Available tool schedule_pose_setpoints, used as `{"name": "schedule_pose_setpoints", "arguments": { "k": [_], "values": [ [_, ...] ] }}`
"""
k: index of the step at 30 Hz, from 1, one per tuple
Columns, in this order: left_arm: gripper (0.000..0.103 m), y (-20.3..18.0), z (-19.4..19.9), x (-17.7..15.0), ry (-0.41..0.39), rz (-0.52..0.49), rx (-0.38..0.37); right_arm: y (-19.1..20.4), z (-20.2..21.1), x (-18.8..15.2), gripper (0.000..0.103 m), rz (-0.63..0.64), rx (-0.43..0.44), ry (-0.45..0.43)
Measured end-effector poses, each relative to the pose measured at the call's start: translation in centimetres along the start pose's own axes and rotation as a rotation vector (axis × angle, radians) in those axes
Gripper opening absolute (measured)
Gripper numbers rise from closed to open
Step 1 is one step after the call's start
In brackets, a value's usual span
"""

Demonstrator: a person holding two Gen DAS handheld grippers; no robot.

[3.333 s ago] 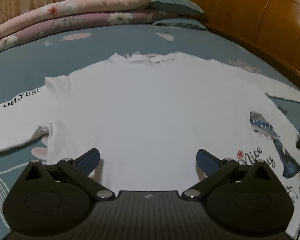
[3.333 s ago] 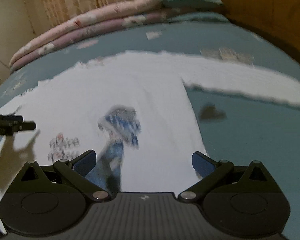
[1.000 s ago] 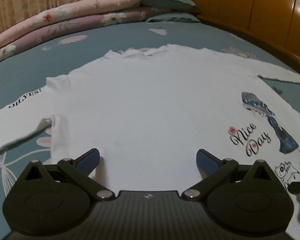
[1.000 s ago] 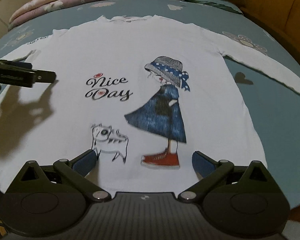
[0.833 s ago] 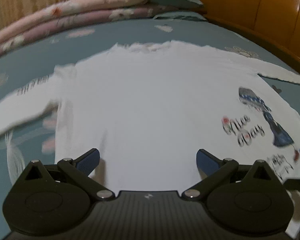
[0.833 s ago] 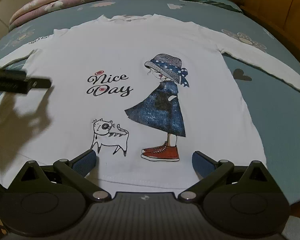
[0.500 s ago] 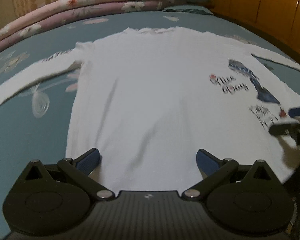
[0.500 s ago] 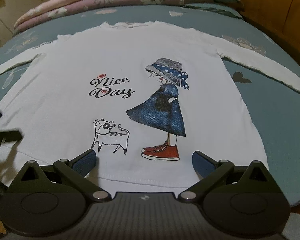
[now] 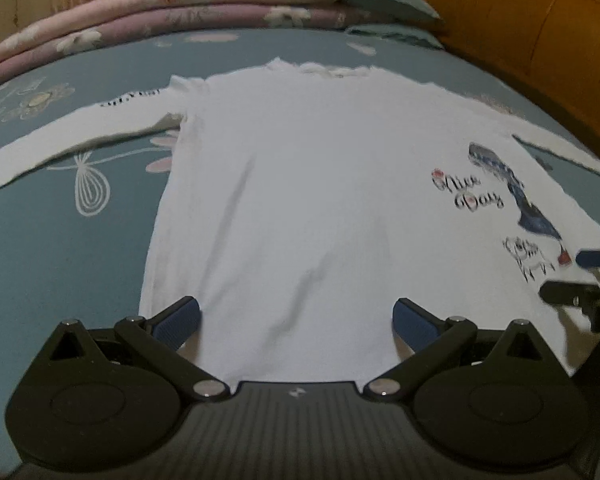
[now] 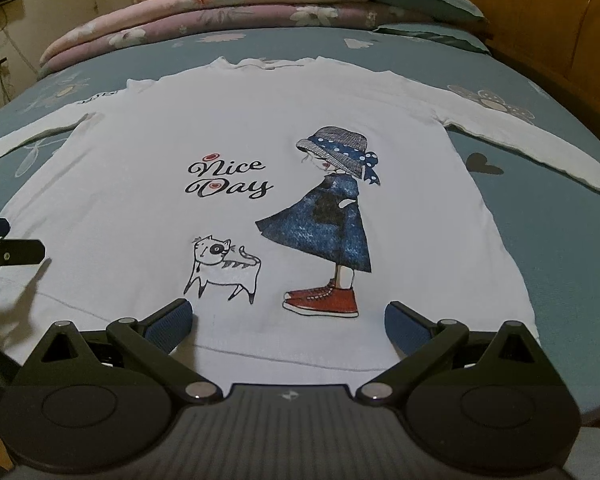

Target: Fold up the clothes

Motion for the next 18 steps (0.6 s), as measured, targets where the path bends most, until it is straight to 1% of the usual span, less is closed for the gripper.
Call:
{"name": "schedule_pose_setpoints", "arguments": {
  "k": [2,3,8,11,13,18],
  "values": [
    [0.102,0.6,0.4,0.5,0.007,0.011,-0.007,0.1,0.1,-0.1,0.103,0.0,0.0,-0.007],
    [0.102,1.0,0.5,1.2,0.001,0.032,-0.019,0.1,0.1,-0.2,0.103,0.002,0.0,-0.015],
    [0.102,3.6,0.0,6.1,-0.043,0.161,-0.101,0.1,0.1,-0.7,0.103,0.008,0.005,-0.055],
    [0.102,4.2,-2.1,9.2,-0.054,0.2,-0.122,0.2,0.2,-0.7,0.103,0.009,0.007,-0.058],
    [0.102,4.3,-3.7,10.5,-0.051,0.221,-0.141,0.2,0.2,-0.7,0.103,0.01,0.008,-0.059],
    [0.102,5.6,-8.1,11.0,0.009,0.312,-0.172,0.0,0.3,-0.9,0.103,0.023,0.023,-0.071]
  ]
}}
Point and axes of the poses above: each gripper's, at about its wrist camera, not at the fingertips, and z roughly against the way its jaws point, y to its left, x to its top, the point moved 2 cm from there along -z, roughly the way its jaws point
